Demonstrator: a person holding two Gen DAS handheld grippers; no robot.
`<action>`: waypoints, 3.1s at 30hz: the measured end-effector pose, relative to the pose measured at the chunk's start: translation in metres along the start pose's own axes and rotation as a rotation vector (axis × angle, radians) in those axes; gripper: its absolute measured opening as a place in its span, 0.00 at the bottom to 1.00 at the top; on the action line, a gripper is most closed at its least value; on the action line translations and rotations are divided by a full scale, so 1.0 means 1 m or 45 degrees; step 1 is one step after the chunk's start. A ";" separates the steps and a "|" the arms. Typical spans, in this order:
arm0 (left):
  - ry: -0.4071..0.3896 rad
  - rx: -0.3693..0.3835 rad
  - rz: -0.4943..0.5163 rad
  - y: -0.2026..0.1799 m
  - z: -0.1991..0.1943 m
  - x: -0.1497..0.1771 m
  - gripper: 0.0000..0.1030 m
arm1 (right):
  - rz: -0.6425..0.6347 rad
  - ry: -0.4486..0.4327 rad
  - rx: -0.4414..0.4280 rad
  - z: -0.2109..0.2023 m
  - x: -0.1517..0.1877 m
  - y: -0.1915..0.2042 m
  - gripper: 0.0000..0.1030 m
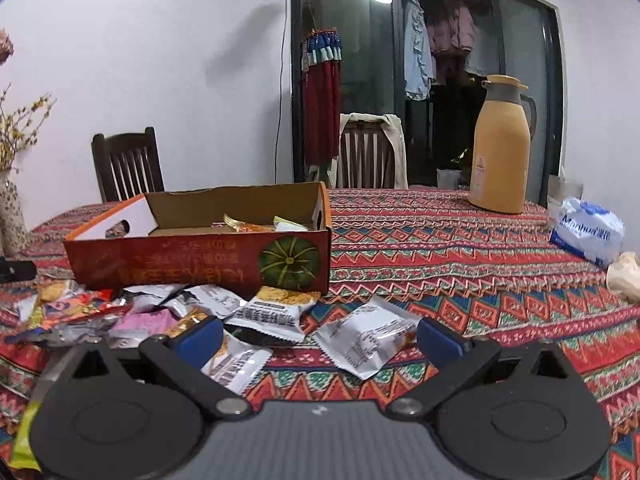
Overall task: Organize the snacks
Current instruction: 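Move both tools back toward the snack pile, then grasp the silver-white wrapped packet with the right gripper, then grasp the gold cookie packet with the left gripper while the right holds its packet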
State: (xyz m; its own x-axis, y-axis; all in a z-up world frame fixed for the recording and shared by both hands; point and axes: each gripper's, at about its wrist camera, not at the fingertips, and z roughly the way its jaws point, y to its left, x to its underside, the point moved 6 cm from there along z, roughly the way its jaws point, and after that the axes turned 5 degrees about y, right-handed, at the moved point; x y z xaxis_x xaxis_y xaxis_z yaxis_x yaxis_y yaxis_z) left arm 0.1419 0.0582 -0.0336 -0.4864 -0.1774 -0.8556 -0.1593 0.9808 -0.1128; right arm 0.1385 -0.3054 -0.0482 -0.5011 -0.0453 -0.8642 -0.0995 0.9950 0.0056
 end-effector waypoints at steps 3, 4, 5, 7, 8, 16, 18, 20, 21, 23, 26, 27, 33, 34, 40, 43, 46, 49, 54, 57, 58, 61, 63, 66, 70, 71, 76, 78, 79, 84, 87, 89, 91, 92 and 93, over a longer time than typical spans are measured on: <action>0.005 -0.001 -0.008 0.000 0.001 0.001 1.00 | -0.017 0.032 0.025 0.007 -0.003 -0.008 1.00; 0.007 0.000 -0.014 0.001 0.001 0.001 1.00 | -0.019 0.048 0.032 0.011 -0.005 -0.013 1.00; 0.009 0.001 -0.020 0.001 0.001 0.001 1.00 | -0.018 0.063 0.035 0.014 -0.006 -0.016 1.00; 0.010 0.001 -0.032 0.003 0.001 0.001 1.00 | -0.008 0.102 0.025 0.022 -0.008 -0.023 1.00; 0.010 0.000 -0.037 0.004 0.001 0.001 1.00 | 0.001 0.121 0.023 0.026 -0.008 -0.027 1.00; 0.029 -0.008 -0.064 0.007 0.004 0.001 1.00 | 0.085 0.225 0.059 0.068 -0.020 -0.041 0.97; 0.036 -0.008 -0.069 0.008 0.006 0.001 1.00 | 0.120 0.249 0.062 0.079 -0.023 -0.043 0.86; 0.039 -0.009 -0.071 0.008 0.006 0.001 1.00 | 0.131 0.262 0.087 0.086 -0.025 -0.043 0.76; 0.041 -0.009 -0.072 0.008 0.006 0.001 1.00 | 0.138 0.269 0.095 0.090 -0.025 -0.044 0.72; 0.045 -0.006 -0.075 0.009 0.007 0.001 1.00 | 0.142 0.285 0.095 0.094 -0.022 -0.043 0.68; 0.051 -0.003 -0.079 0.009 0.008 0.001 1.00 | 0.119 0.287 0.087 0.094 -0.018 -0.040 0.68; 0.053 -0.002 -0.081 0.009 0.008 0.001 1.00 | 0.106 0.284 0.083 0.091 -0.016 -0.038 0.68; 0.053 0.001 -0.083 0.010 0.008 0.001 1.00 | 0.045 0.268 0.082 0.075 -0.005 -0.033 0.68; 0.053 0.002 -0.084 0.010 0.008 0.002 1.00 | 0.039 0.266 0.083 0.073 -0.003 -0.032 0.69; 0.052 0.001 -0.084 0.010 0.008 0.002 1.00 | 0.034 0.275 0.094 0.066 0.004 -0.030 0.76; 0.053 0.001 -0.085 0.010 0.008 0.002 1.00 | 0.024 0.274 0.083 0.061 0.006 -0.026 0.72; 0.051 0.001 -0.087 0.010 0.009 0.002 1.00 | 0.012 0.269 0.049 0.056 0.008 -0.020 0.43; 0.051 0.001 -0.087 0.010 0.009 0.002 1.00 | -0.017 0.237 0.013 0.051 0.008 -0.011 0.39; 0.051 0.001 -0.088 0.010 0.009 0.002 1.00 | -0.014 0.139 -0.003 0.040 -0.001 -0.005 0.39; 0.051 0.001 -0.088 0.010 0.008 0.001 1.00 | 0.001 0.105 -0.009 0.038 -0.002 0.000 0.39; 0.051 0.001 -0.088 0.010 0.008 0.001 1.00 | 0.003 0.093 -0.008 0.037 -0.002 0.002 0.39; 0.050 0.002 -0.087 0.010 0.008 0.002 1.00 | 0.059 0.027 -0.030 0.032 -0.006 0.004 0.39; 0.052 0.002 -0.086 0.010 0.009 0.002 1.00 | 0.055 0.010 -0.025 0.031 -0.007 0.005 0.39; 0.051 -0.001 -0.086 0.009 0.009 0.002 1.00 | 0.060 0.016 -0.031 0.032 -0.008 0.004 0.39; 0.062 -0.019 -0.092 0.011 0.009 0.002 1.00 | 0.070 0.019 -0.035 0.034 -0.007 0.003 0.39; 0.070 -0.023 -0.088 0.011 0.009 0.001 1.00 | 0.075 0.020 -0.035 0.034 -0.007 0.002 0.39; 0.112 -0.054 -0.036 0.010 0.008 -0.004 1.00 | 0.091 0.011 -0.043 0.033 -0.006 0.000 0.40; 0.128 -0.090 -0.022 0.014 0.009 -0.009 1.00 | 0.101 0.003 -0.050 0.032 -0.006 -0.001 0.40; 0.138 -0.095 -0.024 0.015 0.010 -0.011 1.00 | 0.104 -0.001 -0.055 0.031 -0.006 -0.002 0.40; 0.191 -0.129 -0.022 0.012 0.019 -0.026 1.00 | 0.107 -0.016 -0.067 0.029 -0.007 -0.002 0.40; 0.234 -0.155 0.001 -0.001 0.031 -0.030 1.00 | 0.117 -0.032 -0.079 0.027 -0.006 -0.003 0.40; 0.268 -0.163 0.025 -0.012 0.041 -0.031 1.00 | 0.121 -0.043 -0.083 0.025 -0.007 -0.003 0.40; 0.310 -0.192 0.042 -0.022 0.052 -0.030 1.00 | 0.123 -0.051 -0.088 0.025 -0.007 -0.004 0.40; 0.331 -0.203 0.040 -0.024 0.057 -0.028 1.00 | 0.124 -0.052 -0.092 0.024 -0.007 -0.004 0.40; 0.353 -0.211 0.040 -0.028 0.063 -0.027 1.00 | 0.124 -0.053 -0.098 0.024 -0.007 -0.004 0.40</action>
State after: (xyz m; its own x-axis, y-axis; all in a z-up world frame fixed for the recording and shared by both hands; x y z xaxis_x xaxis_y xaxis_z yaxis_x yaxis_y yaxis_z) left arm 0.2132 0.0409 -0.0387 -0.7050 -0.1851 -0.6846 -0.2673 0.9635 0.0148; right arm 0.1629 -0.3066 -0.0544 -0.4754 0.0568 -0.8780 -0.1184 0.9847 0.1278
